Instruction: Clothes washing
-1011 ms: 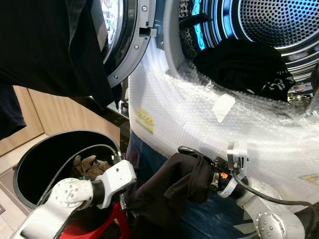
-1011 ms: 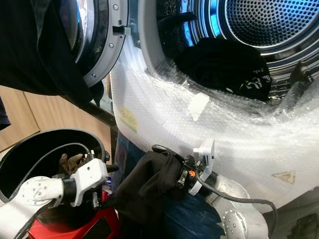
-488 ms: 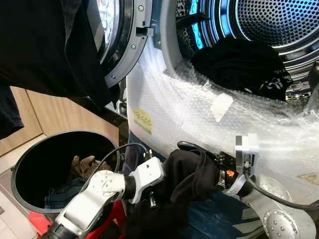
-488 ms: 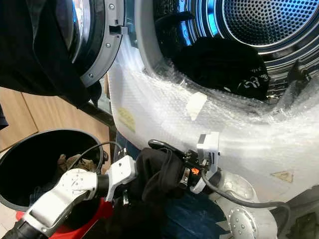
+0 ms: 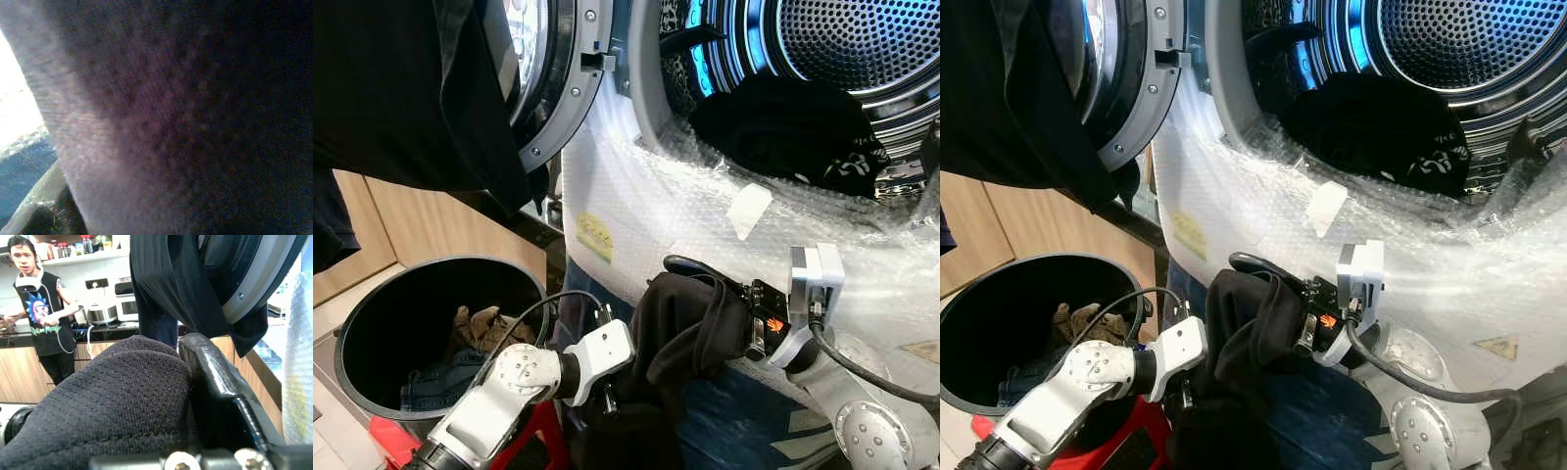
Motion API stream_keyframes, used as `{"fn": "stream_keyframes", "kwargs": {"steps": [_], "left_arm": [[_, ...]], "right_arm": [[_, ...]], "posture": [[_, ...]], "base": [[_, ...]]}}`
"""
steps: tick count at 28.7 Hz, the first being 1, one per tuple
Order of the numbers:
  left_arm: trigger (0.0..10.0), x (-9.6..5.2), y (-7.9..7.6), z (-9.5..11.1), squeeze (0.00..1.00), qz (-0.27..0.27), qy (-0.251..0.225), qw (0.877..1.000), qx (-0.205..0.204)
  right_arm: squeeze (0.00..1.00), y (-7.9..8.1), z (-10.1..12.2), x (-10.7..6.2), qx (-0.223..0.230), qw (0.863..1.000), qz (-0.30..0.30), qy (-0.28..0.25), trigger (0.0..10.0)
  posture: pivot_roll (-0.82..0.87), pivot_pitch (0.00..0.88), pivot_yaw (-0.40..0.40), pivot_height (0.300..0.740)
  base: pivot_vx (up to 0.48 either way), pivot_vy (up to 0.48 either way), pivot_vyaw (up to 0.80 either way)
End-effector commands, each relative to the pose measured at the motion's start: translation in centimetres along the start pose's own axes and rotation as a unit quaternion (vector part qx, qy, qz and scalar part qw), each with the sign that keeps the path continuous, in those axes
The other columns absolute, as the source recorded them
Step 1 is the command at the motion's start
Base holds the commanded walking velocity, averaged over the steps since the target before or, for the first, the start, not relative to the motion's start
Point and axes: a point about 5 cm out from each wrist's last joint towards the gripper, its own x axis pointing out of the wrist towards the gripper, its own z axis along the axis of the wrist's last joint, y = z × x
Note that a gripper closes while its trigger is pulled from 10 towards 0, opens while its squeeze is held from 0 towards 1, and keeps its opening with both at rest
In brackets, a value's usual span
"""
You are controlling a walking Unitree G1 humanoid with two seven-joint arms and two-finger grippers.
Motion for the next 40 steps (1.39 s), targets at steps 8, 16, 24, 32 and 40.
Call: {"fn": "stream_keyframes", "kwargs": {"steps": [8, 16, 24, 32, 40], "left_arm": [[0.0, -0.1, 0.2, 0.3, 0.0, 0.005, -0.001, 1.0, 0.012], [0.0, -0.4, 0.1, 0.7, 0.0, -0.002, -0.003, 1.0, 0.015], [0.0, -0.9, 0.0, 1.1, 0.0, -0.01, 0.0, 1.0, 0.025], [0.0, -1.4, -0.6, 1.5, 0.0, -0.026, -0.004, 0.999, 0.022], [0.0, -2.0, -0.8, 1.8, 0.0, -0.026, 0.0, 0.999, 0.026]], "right_arm": [[0.0, 0.3, 1.6, 0.1, -0.024, 1.0, 0.015, -0.012, 0.0], [0.0, 0.0, 1.4, -0.1, -0.023, 1.0, 0.003, -0.01, 0.0], [0.0, -0.3, 1.5, -0.3, -0.023, 1.0, -0.008, -0.009, 0.0], [0.0, -0.6, 1.1, -0.4, -0.017, 1.0, -0.02, -0.007, 0.0], [0.0, -1.1, 0.9, -0.8, -0.018, 0.999, -0.035, -0.005, 0.0]], "posture": [[0.16, 0.006, -0.143, 0.74], [0.16, 0.01, -0.143, 0.74], [0.15, 0.014, -0.144, 0.74], [0.16, 0.0, -0.144, 0.74], [0.17, 0.0, -0.145, 0.74]], "base": [[0.0, 0.0, 0.0], [0.0, 0.0, 0.0], [0.0, 0.0, 0.0], [0.0, 0.0, 0.0], [0.0, 0.0, 0.0]]}}
